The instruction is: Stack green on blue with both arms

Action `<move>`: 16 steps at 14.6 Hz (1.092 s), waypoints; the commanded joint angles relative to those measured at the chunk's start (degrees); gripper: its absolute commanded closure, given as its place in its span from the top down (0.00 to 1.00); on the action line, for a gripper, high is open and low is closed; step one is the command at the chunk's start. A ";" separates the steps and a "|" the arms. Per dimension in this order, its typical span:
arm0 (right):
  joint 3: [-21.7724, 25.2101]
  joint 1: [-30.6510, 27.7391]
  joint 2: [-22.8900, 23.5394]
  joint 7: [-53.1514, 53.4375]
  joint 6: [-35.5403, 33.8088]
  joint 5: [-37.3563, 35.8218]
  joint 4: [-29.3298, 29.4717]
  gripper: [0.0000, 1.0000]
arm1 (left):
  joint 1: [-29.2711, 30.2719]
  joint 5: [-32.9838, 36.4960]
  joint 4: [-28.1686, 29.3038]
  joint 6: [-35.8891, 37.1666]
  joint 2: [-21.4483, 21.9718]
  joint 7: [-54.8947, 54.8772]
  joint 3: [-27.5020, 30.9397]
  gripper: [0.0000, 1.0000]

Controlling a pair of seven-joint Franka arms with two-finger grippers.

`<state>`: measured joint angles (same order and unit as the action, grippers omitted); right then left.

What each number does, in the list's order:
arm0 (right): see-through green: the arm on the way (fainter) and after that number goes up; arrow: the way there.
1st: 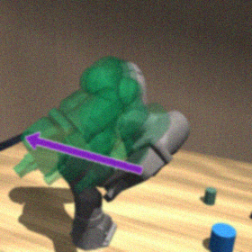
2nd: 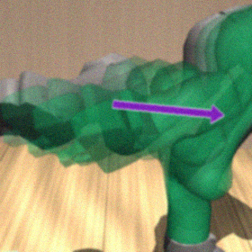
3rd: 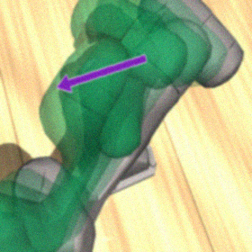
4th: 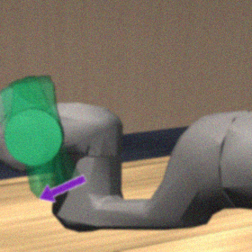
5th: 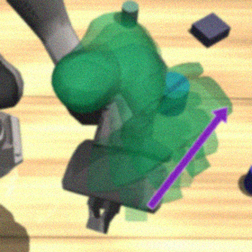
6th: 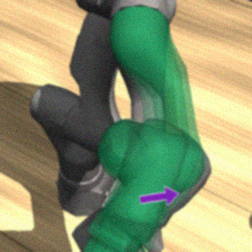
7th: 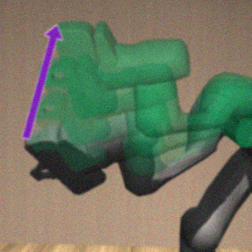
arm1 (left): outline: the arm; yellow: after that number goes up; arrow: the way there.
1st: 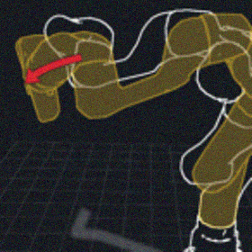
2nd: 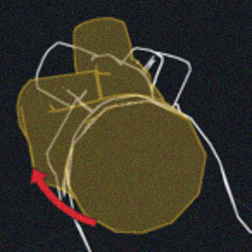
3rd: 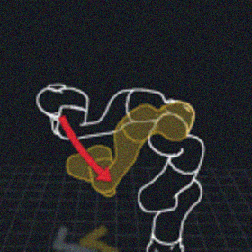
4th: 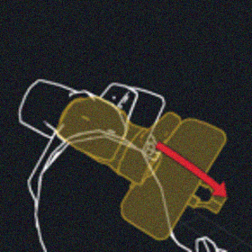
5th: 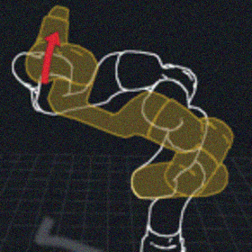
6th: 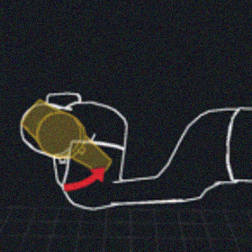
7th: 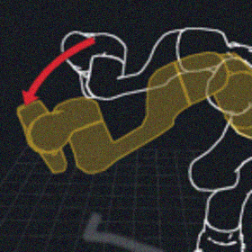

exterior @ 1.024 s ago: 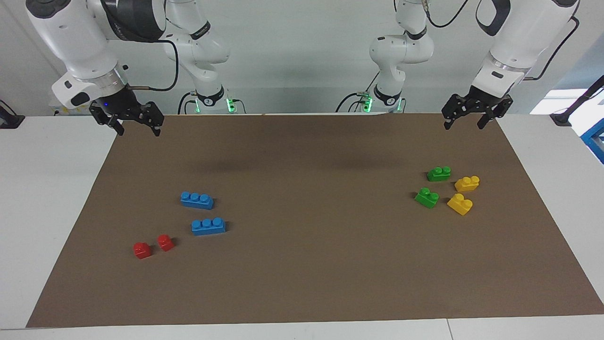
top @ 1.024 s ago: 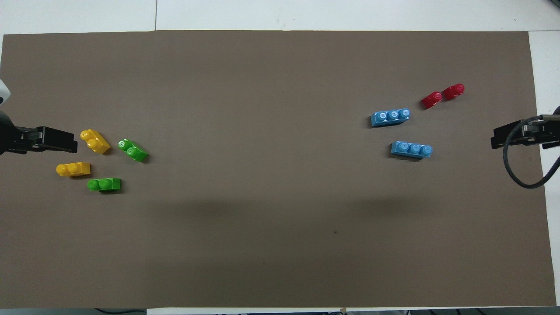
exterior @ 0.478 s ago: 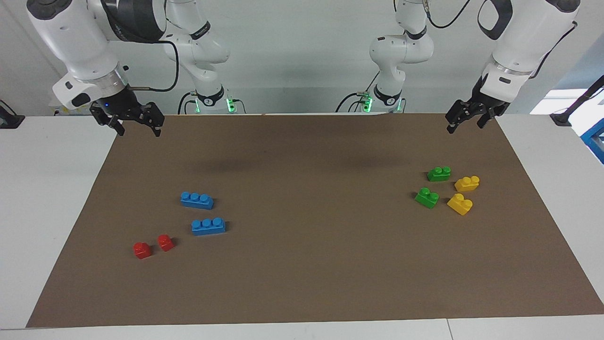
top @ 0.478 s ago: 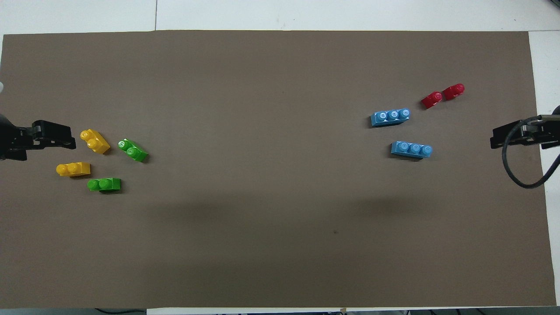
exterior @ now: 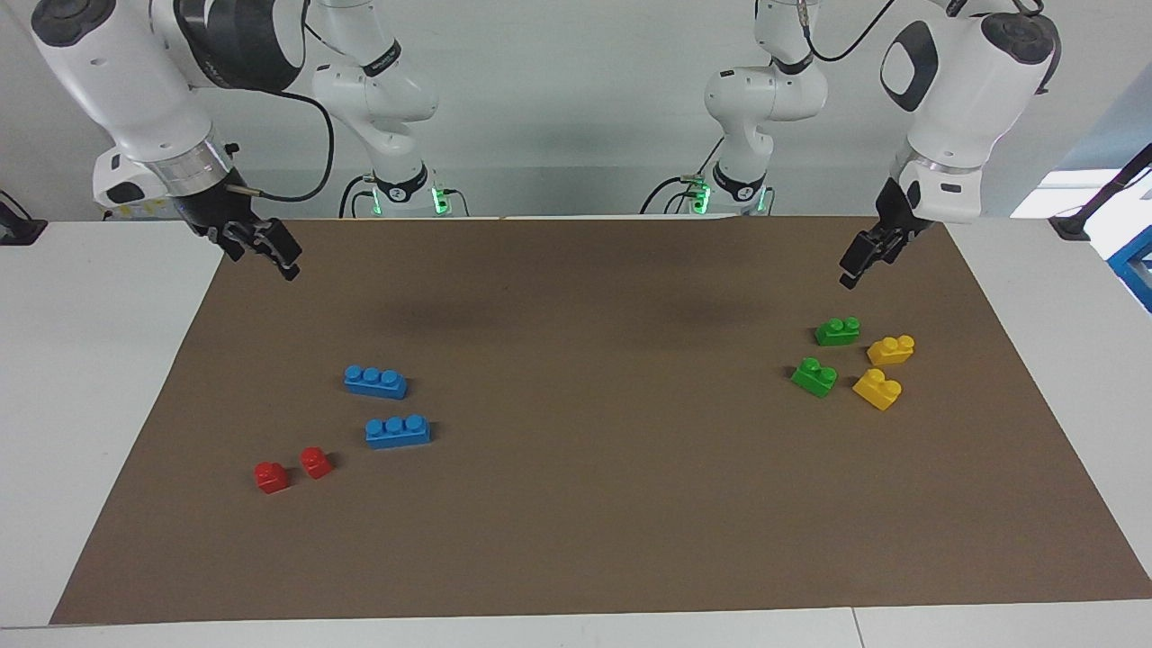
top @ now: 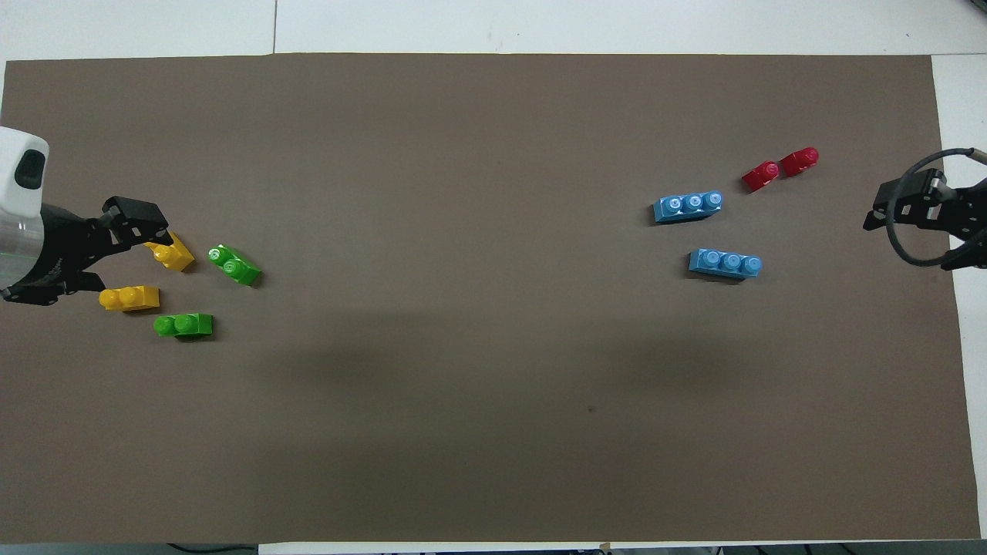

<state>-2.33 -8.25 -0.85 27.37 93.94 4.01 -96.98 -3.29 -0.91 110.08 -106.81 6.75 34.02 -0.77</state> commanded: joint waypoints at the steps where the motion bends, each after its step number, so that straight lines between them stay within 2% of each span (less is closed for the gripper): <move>1: -0.30 -1.24 -0.03 13.53 0.28 3.45 -0.58 0.98 | 0.03 -0.76 4.70 -4.79 1.43 4.72 0.51 1.00; 3: -0.30 -2.99 0.06 23.13 -0.33 8.71 -0.84 0.97 | 0.39 -0.76 6.80 -8.92 -0.15 8.41 0.60 1.00; 6: -0.30 -5.63 1.99 33.78 -1.12 16.80 -0.93 0.95 | 0.48 -0.76 6.90 -13.23 -4.63 15.09 0.60 1.00; 10: -0.30 -8.27 6.38 40.03 -1.04 23.05 -0.14 0.95 | 0.39 -0.76 6.98 -15.18 -8.94 16.87 0.68 1.00; 16: -0.30 -7.75 11.57 43.03 1.85 26.48 0.12 0.93 | 0.65 -0.76 6.29 -18.52 -14.04 21.35 0.69 1.00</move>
<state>-2.16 -15.89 9.02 69.08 94.06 28.13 -97.60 -3.07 -0.96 116.82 -123.72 -5.78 54.07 -0.09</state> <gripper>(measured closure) 0.097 0.000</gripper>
